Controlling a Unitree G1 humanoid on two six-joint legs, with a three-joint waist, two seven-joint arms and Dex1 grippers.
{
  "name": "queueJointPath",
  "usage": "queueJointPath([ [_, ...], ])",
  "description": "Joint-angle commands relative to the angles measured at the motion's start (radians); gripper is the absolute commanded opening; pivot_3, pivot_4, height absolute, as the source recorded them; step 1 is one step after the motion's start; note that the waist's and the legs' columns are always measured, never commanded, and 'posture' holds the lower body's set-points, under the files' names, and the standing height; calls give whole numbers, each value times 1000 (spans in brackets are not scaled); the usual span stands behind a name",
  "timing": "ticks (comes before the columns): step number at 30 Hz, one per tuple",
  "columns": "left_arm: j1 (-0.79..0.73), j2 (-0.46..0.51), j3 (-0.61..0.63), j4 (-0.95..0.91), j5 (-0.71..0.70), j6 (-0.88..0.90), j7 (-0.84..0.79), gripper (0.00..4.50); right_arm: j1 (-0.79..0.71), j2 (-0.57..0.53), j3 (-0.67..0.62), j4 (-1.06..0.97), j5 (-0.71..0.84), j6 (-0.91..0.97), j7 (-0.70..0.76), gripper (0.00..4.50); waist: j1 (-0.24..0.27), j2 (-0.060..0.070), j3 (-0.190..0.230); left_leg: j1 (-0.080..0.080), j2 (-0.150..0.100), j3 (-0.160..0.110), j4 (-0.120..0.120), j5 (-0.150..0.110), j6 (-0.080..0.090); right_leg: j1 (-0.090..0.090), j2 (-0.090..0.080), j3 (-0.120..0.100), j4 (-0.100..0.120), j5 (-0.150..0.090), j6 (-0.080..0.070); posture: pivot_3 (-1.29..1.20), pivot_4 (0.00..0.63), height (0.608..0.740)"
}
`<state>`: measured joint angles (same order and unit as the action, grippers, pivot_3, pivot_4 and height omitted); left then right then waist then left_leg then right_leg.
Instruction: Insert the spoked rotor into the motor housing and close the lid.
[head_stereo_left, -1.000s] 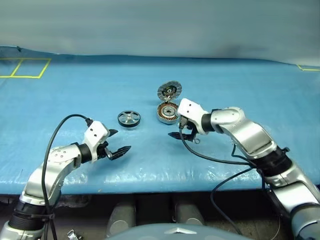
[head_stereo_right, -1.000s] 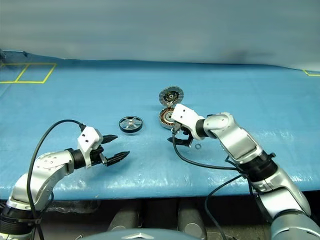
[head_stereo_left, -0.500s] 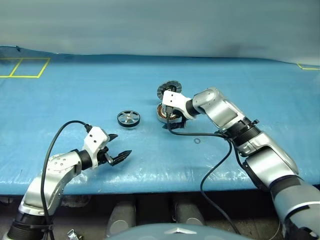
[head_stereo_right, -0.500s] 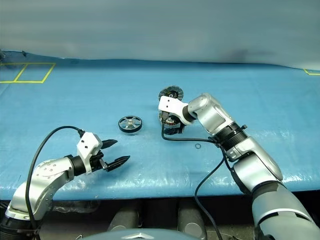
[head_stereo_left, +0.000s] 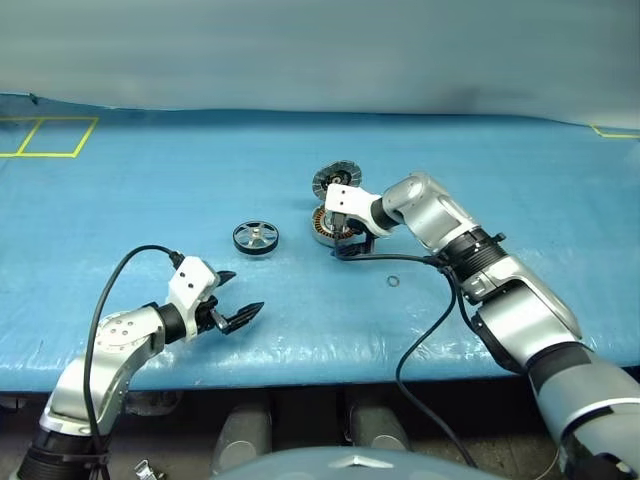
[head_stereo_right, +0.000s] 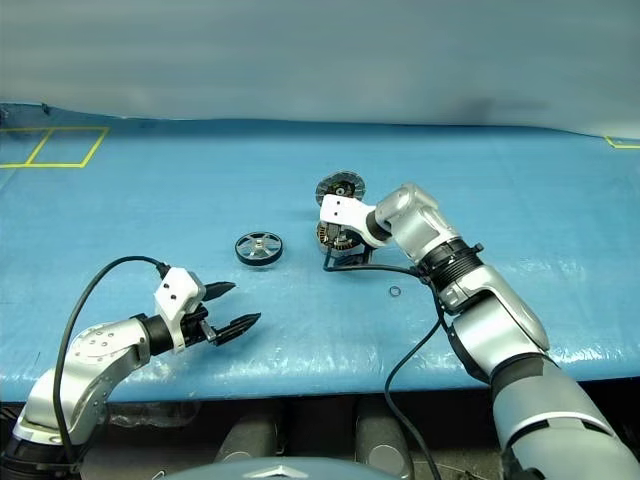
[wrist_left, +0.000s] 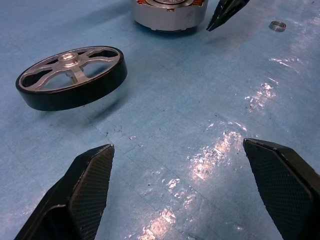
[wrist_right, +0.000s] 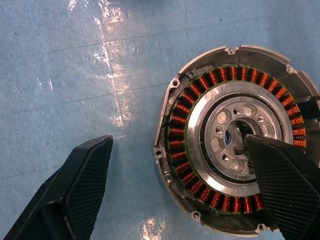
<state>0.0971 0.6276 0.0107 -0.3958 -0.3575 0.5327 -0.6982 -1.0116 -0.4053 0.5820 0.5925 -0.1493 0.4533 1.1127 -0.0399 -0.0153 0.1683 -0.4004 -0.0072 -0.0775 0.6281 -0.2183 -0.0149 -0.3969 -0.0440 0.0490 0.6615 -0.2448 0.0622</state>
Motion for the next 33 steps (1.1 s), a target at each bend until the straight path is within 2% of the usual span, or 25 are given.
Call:
queueJointPath([
  [1, -2, -9, 11, -44, -12, -11, 4, 4500, -28, 32, -1, 33, -27, -24, 17, 4476, -1, 0, 0, 0, 0, 0, 0, 0, 0, 0, 0, 0, 0, 0, 0, 0, 150, 740],
  [7, 8, -17, 11, -53, -10, -10, 12, 4500, -49, 81, 2, 116, -74, -53, 10, 4476, -12, 0, 0, 2, 0, 0, 0, 1, -1, 1, 0, 0, 1, 1, -1, 0, 150, 740],
  [10, 21, -20, 16, -59, -10, -10, 18, 4500, -58, 90, -7, 139, -90, -68, 7, 3925, -19, 0, 0, 3, 0, 0, 0, 1, -2, 2, 1, 0, 2, 1, -1, 0, 150, 740],
  [14, 29, -21, 15, -62, -11, -10, 23, 4500, -65, 92, -17, 152, -103, -79, 10, 2622, -19, 0, 0, 3, 0, 0, 0, 1, -2, 1, 0, 0, 2, 1, -1, 0, 150, 740],
  [16, 26, -24, 10, -60, -10, -11, 24, 4500, -68, 93, -23, 154, -110, -81, 8, 2130, -20, 0, 0, 3, 0, 0, 0, 1, -2, 2, 0, 0, 2, 1, -1, 0, 150, 740],
  [21, 10, -31, -1, -45, -6, -11, 19, 4500, -47, 98, -31, 74, -112, -31, 6, 2095, -20, 0, 0, 3, 0, 0, 0, 1, -2, 2, 1, 0, 2, 1, -1, 0, 150, 740],
  [33, -16, -43, -23, -17, -10, -2, 9, 4500, 257, 68, -3, -496, -104, 253, 2, 2089, -22, 0, -1, 3, 0, -2, -2, 0, -2, 1, 0, -1, 2, 1, -1, 0, 150, 740],
])
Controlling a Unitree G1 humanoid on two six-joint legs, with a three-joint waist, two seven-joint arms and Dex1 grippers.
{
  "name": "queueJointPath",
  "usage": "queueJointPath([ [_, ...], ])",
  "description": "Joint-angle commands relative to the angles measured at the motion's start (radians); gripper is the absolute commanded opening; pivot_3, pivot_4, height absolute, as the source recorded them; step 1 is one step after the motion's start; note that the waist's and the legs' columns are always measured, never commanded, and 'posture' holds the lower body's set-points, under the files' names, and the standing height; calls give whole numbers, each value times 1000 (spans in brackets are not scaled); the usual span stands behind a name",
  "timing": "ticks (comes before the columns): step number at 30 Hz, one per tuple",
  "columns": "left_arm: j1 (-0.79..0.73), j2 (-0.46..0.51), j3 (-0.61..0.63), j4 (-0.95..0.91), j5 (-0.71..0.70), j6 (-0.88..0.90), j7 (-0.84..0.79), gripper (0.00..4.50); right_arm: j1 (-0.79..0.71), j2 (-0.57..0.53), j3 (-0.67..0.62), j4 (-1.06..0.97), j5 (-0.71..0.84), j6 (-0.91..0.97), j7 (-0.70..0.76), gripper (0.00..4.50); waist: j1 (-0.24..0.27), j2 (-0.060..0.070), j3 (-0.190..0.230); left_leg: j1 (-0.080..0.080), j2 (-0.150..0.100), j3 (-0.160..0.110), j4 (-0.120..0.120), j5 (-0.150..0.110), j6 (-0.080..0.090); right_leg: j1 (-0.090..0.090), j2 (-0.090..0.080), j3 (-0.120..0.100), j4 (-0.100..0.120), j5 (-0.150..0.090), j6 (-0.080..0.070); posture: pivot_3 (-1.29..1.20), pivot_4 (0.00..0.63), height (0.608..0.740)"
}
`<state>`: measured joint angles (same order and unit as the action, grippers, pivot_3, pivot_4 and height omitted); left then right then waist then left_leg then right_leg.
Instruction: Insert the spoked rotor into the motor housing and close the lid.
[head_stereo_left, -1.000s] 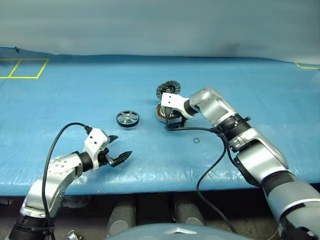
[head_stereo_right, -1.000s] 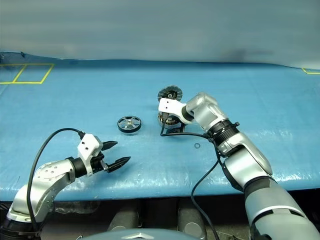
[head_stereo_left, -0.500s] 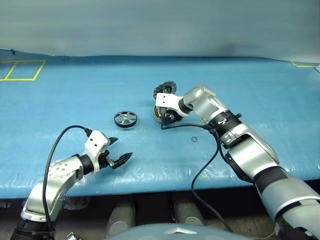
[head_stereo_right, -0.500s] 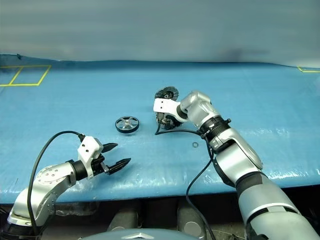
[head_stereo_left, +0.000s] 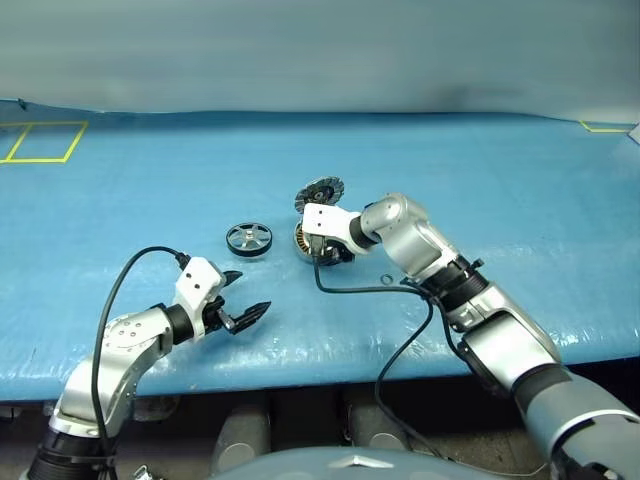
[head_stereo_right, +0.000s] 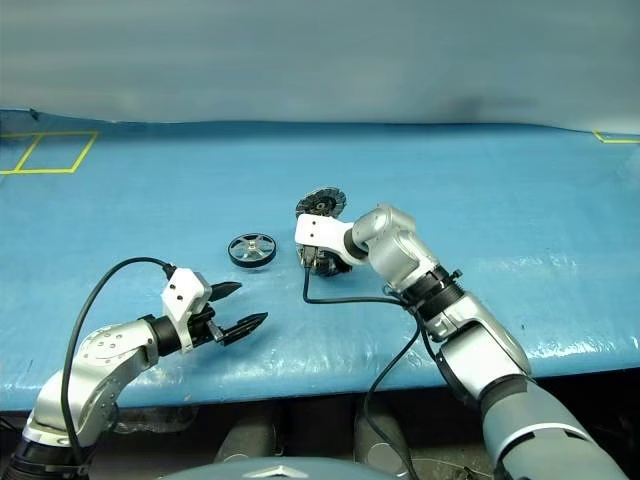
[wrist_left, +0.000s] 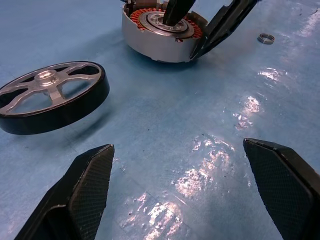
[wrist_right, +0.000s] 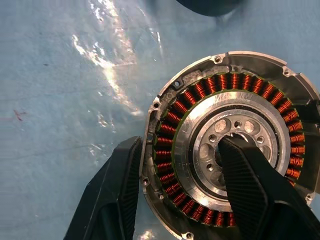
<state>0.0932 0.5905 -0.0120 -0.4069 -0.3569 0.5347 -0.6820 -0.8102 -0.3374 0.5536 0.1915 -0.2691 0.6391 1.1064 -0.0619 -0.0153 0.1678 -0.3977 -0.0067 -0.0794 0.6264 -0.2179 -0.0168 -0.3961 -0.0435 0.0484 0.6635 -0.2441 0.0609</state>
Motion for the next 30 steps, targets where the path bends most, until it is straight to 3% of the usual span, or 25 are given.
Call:
queueJointPath([
  [1, -13, -8, -4, -3, -11, -4, -9, 4500, 84, -8, 29, -146, 17, 102, 6, 2089, 1, 0, 0, 0, 0, 0, 0, 0, 0, 0, 0, 0, 0, 0, 0, 0, 150, 740],
  [17, -32, -24, -25, 34, -8, -11, -26, 4500, 240, -34, 49, -476, 98, 388, -73, 2084, 11, -1, 0, 0, 0, -1, 1, 0, 0, 2, 0, -2, -1, -1, 0, 0, 150, 740],
  [30, -30, -30, -27, 44, -6, -13, -28, 4500, 258, -51, 101, -516, 154, 395, -157, 2083, 8, -1, -1, 0, 0, -1, 1, 0, 0, 2, 0, -2, -2, -1, 0, 0, 150, 740],
])
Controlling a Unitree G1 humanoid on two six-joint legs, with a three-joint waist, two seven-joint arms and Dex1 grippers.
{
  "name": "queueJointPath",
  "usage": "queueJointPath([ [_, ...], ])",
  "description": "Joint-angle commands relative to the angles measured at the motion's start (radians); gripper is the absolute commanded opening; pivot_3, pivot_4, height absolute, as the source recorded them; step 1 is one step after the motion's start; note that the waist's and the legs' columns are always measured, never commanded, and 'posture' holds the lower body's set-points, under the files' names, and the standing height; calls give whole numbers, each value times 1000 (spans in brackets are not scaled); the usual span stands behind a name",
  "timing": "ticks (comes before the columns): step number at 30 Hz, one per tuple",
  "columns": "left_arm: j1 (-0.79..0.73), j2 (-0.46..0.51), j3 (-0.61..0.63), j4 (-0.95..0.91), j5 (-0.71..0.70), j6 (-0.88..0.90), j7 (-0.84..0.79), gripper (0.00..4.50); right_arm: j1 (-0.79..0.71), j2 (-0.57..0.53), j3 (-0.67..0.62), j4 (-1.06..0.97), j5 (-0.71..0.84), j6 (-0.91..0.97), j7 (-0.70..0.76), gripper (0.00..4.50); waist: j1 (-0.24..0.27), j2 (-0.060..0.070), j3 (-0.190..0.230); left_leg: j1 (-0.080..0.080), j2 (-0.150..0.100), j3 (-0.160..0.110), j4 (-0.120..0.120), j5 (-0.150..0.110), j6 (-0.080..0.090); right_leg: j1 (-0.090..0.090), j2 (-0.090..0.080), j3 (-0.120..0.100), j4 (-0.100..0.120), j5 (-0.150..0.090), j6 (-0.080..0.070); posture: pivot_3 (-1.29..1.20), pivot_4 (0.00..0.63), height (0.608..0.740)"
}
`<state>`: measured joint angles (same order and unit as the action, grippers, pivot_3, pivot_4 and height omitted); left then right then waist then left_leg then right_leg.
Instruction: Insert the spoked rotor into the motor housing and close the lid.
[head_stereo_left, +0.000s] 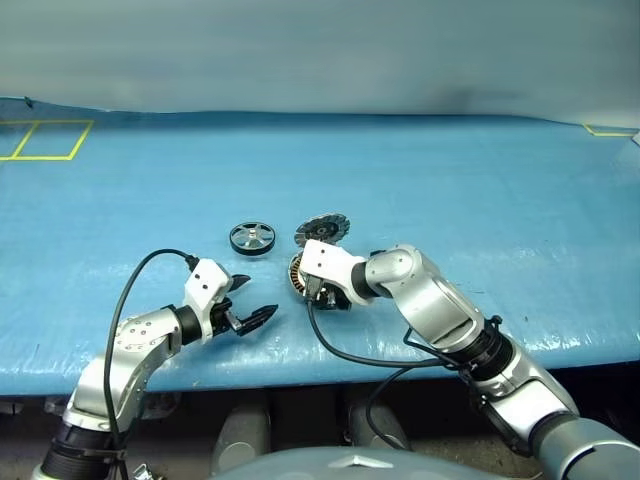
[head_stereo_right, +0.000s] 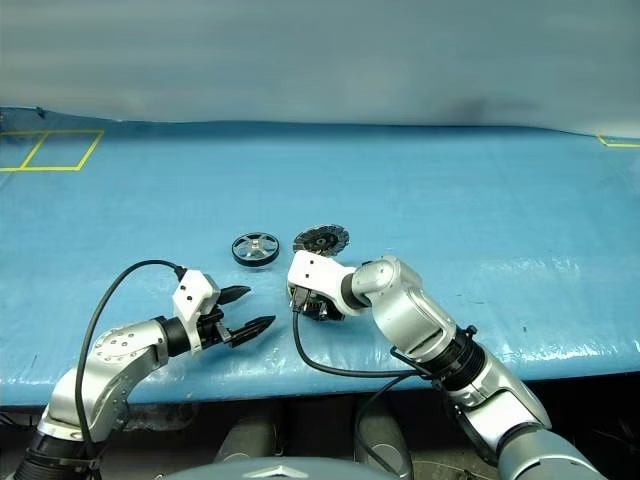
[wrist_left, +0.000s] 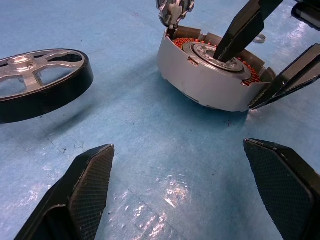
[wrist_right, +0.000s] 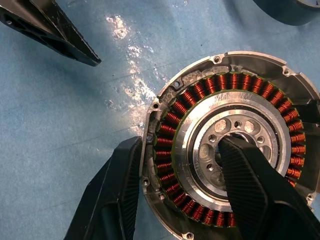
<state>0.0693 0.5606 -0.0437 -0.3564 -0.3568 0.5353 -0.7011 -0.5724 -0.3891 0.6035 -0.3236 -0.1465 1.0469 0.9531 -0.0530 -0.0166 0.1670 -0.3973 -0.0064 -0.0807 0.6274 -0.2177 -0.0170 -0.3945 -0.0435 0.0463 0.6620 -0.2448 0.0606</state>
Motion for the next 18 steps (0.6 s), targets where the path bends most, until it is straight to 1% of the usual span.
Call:
queueJointPath([
  [1, -6, 0, 5, -6, -6, -13, -9, 4500, 19, -2, 56, 0, 32, -17, -8, 2083, -2, 0, 0, 0, 0, 0, 0, 0, 0, 0, 0, 0, 0, 0, 0, 0, 150, 740],
  [5, -5, 1, 5, -4, -6, -13, -10, 4500, 14, -8, 66, 5, 39, -17, -25, 2083, -6, 0, 0, 1, 0, 0, 0, 0, 0, 1, 0, 0, 0, 0, 1, 0, 150, 740],
  [7, -6, 1, 4, -2, -5, -13, -10, 4500, 14, -9, 68, 2, 45, -10, -31, 2819, -7, 0, 0, 1, 1, 0, 0, 0, 0, 1, 0, 0, 0, 0, 1, 0, 150, 740],
  [8, -7, 0, 4, -2, -5, -13, -11, 4500, 13, -11, 70, -1, 49, -8, -33, 3080, -6, 0, 0, 1, 1, 0, 0, 0, 0, 1, 0, 0, 0, 0, 1, 0, 150, 740],
  [12, -8, 0, 1, 1, -4, -12, -13, 4500, 13, -13, 76, -4, 60, -3, -43, 4406, -7, -1, -1, 1, 1, 0, 0, 0, 0, 1, 0, 0, 0, 0, 1, 0, 150, 740],
  [13, -9, 0, 1, 1, -4, -12, -14, 4500, 12, -12, 77, -3, 63, -2, -48, 4461, -7, -1, -1, 2, 1, 0, 0, 0, 0, 1, 0, 0, 0, 0, 1, 0, 150, 740],
  [18, -9, 2, 0, 1, -3, -9, -17, 4500, 3, -8, 73, -2, 76, 1, -64, 4461, -7, -1, -1, 2, 1, 0, 1, 1, -1, 1, 0, 0, 0, -2, 4, 0, 150, 740],
])
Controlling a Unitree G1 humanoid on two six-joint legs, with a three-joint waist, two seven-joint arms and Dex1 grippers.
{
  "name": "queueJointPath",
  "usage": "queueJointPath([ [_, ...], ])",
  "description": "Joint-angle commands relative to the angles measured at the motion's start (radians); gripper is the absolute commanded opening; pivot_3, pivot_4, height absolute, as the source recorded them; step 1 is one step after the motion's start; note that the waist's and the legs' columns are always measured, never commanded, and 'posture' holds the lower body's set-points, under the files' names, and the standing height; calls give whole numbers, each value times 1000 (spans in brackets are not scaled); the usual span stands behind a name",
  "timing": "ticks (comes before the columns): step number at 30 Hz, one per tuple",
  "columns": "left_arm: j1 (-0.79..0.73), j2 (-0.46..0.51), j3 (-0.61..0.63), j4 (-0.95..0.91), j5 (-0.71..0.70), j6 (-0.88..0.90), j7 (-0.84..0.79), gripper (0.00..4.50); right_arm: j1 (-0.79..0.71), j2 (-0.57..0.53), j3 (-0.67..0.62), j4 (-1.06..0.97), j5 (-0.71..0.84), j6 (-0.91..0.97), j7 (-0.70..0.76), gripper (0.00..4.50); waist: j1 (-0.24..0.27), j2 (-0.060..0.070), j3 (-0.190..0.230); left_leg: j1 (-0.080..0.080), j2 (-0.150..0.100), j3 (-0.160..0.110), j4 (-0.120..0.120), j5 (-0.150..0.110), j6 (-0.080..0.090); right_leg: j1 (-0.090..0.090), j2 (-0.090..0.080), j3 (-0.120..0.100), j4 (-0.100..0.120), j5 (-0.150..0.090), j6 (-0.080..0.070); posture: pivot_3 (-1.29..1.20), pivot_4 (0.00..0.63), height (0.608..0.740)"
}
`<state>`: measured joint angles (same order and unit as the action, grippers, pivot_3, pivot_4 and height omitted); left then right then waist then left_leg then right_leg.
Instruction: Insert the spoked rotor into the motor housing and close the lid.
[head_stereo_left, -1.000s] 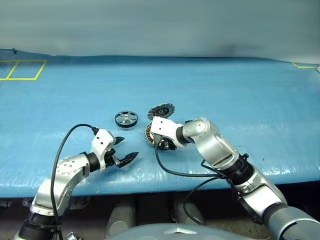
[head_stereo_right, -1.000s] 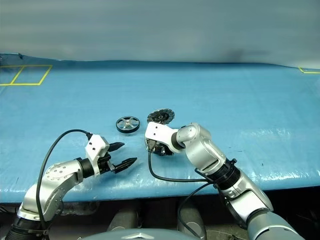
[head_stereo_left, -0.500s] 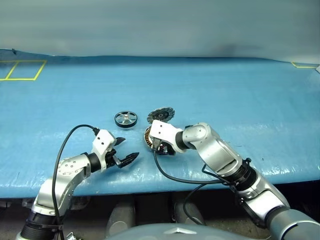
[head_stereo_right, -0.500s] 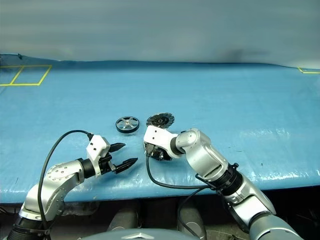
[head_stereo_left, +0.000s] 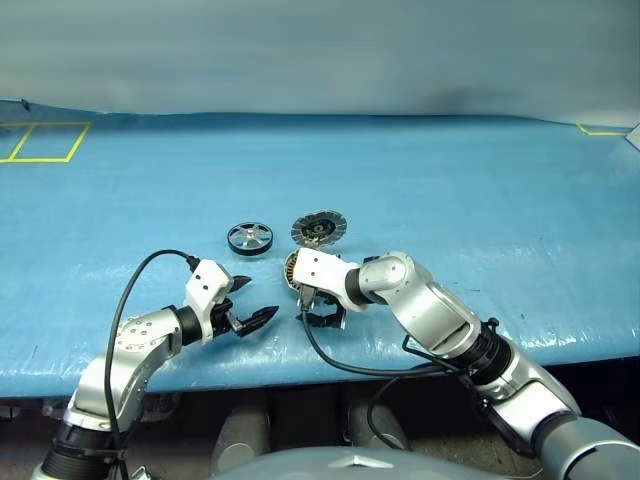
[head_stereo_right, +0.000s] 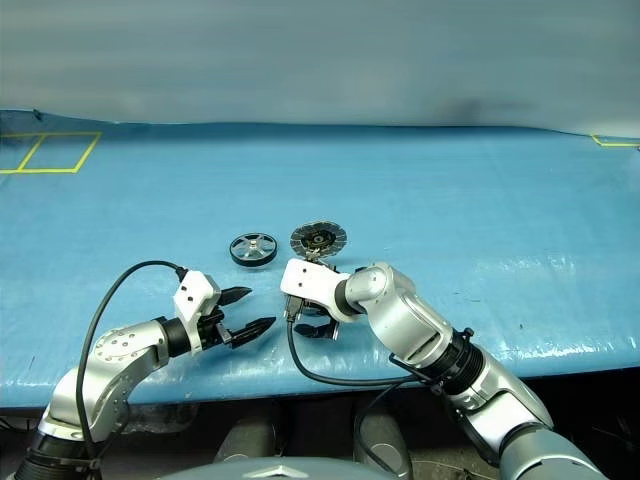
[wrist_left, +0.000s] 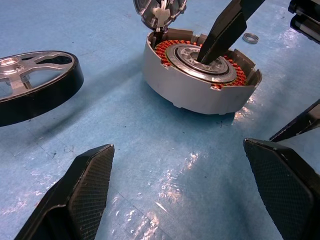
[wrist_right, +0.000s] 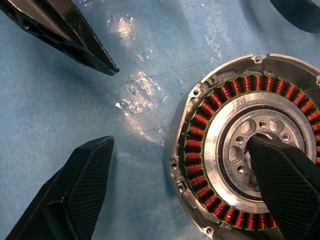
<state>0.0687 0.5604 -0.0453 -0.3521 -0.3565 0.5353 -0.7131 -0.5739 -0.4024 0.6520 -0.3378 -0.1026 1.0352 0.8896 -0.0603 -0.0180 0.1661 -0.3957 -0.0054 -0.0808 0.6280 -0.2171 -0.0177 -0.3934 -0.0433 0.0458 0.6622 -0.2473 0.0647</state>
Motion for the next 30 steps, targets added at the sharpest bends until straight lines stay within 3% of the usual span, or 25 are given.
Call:
queueJointPath([
  [1, -9, 2, 2, -4, -3, -8, -6, 4500, 2, 4, 24, 11, 35, 14, -2, 4461, 0, 0, 0, 0, 0, 0, 0, 0, 0, 0, 0, 0, 0, 0, 0, 0, 150, 740],
  [30, 5, -17, -13, 4, -3, -7, -7, 4500, -211, -131, 179, -39, 20, 10, 42, 4461, 23, 1, 1, -5, -1, -2, -1, 0, 0, -3, -1, -2, -2, 2, -4, 0, 150, 740],
])
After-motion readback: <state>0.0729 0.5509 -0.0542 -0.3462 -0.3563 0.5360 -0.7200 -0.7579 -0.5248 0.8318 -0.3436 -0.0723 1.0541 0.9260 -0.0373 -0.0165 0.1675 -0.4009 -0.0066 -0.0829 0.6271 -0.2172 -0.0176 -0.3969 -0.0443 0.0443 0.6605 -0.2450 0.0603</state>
